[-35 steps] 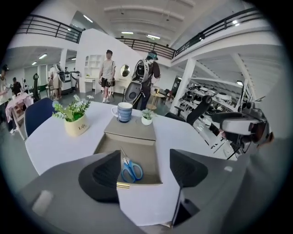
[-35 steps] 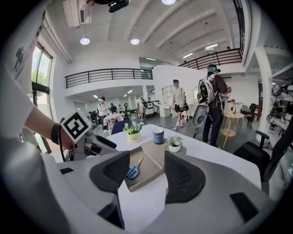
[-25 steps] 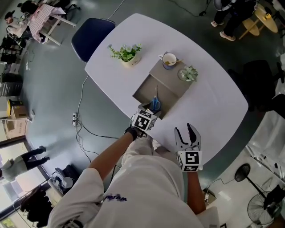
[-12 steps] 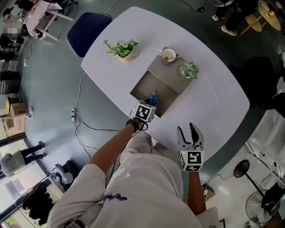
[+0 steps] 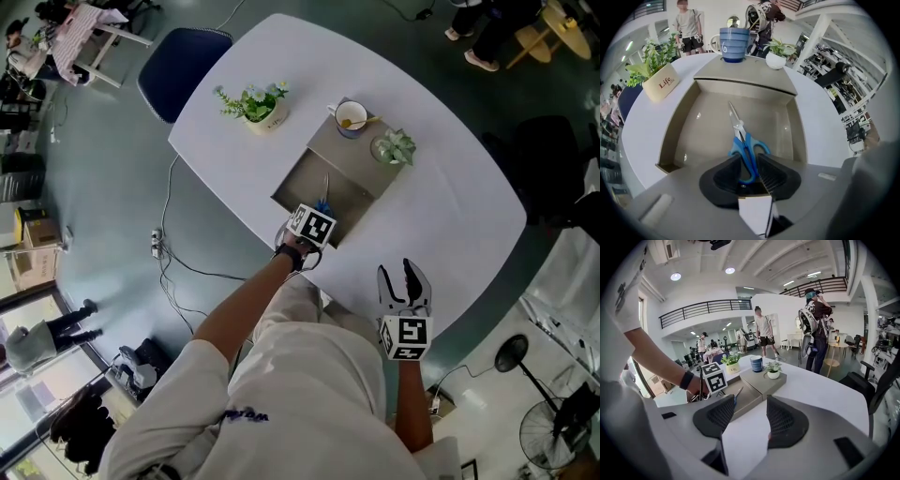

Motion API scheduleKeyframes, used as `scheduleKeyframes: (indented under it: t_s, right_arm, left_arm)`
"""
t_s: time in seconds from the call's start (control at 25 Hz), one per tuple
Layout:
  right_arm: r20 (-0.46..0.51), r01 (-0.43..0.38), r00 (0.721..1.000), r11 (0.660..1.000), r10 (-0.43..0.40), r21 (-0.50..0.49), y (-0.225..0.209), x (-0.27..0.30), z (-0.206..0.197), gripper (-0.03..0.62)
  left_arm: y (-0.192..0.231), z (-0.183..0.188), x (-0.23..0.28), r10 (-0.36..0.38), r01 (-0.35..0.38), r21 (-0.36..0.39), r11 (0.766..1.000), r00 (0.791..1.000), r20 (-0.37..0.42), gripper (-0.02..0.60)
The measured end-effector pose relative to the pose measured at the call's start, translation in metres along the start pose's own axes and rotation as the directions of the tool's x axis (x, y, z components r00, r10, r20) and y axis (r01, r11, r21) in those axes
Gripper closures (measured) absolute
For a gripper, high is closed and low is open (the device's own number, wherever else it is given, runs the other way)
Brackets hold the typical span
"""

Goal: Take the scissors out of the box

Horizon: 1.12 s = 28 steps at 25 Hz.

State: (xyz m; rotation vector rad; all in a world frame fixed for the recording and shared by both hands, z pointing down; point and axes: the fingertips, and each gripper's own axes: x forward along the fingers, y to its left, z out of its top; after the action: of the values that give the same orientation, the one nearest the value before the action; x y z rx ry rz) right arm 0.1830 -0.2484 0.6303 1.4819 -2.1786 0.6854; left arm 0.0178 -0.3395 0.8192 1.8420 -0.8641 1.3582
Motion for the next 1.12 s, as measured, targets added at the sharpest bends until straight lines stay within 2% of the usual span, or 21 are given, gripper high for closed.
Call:
scheduleKeyframes:
  t_s: [0.2, 0.48, 0.92, 1.12]
  right_arm:
    - [0.0, -0.003, 1.0, 1.0, 0.003, 0.007, 0.002, 0.001, -0.002, 0.375]
    - [0.001, -0.009, 1.0, 1.0, 0.009, 0.009, 0.006, 0.003, -0.005, 0.378]
    - [0.019, 0.012, 1.0, 1.0, -0.012, -0.005, 0.01, -0.006, 0.001, 0.384]
    - [0.019, 0.028, 0.999, 1.0, -0.028, -0.004, 0.008, -0.011, -0.003, 0.385]
  left_arm:
    - [0.0, -0.003, 0.006, 0.048, -0.042, 0.075, 0.996, 0.996, -0.081, 0.476]
    - [0.001, -0.002, 0.009, -0.016, 0.029, 0.142, 0.989, 0.995, -0.097, 0.491]
    - [0.0, -0.004, 0.006, -0.017, 0.028, 0.196, 0.98, 0.998, -0.062, 0.5]
    - [-0.001, -0.002, 0.006, -0.029, 0.037, 0.187, 0.982, 0.999, -0.045, 0.5]
